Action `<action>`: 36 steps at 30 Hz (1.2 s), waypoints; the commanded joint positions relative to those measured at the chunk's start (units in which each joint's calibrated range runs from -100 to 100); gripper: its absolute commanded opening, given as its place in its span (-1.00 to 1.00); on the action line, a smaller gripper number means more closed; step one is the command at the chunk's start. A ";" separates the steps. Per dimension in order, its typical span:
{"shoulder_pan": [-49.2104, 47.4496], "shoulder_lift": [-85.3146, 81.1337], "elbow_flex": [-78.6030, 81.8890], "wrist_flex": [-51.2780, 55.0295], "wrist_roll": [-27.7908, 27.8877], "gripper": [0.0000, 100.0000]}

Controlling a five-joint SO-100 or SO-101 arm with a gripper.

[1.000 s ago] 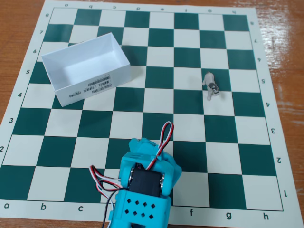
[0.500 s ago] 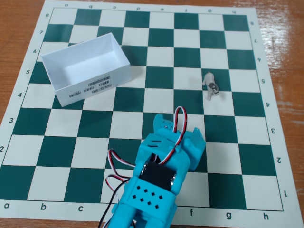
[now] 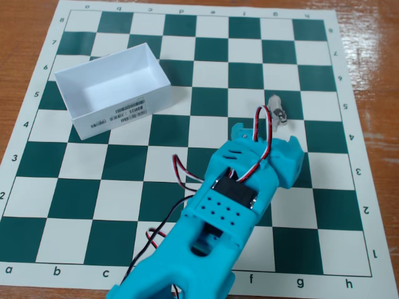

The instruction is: Grab the toy horse and put it in the box.

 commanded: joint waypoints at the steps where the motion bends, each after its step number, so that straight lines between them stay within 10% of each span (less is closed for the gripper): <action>1: 1.11 8.22 -10.01 -2.04 2.18 -0.31; 36: -2.47 54.06 -38.68 -21.48 5.16 -0.30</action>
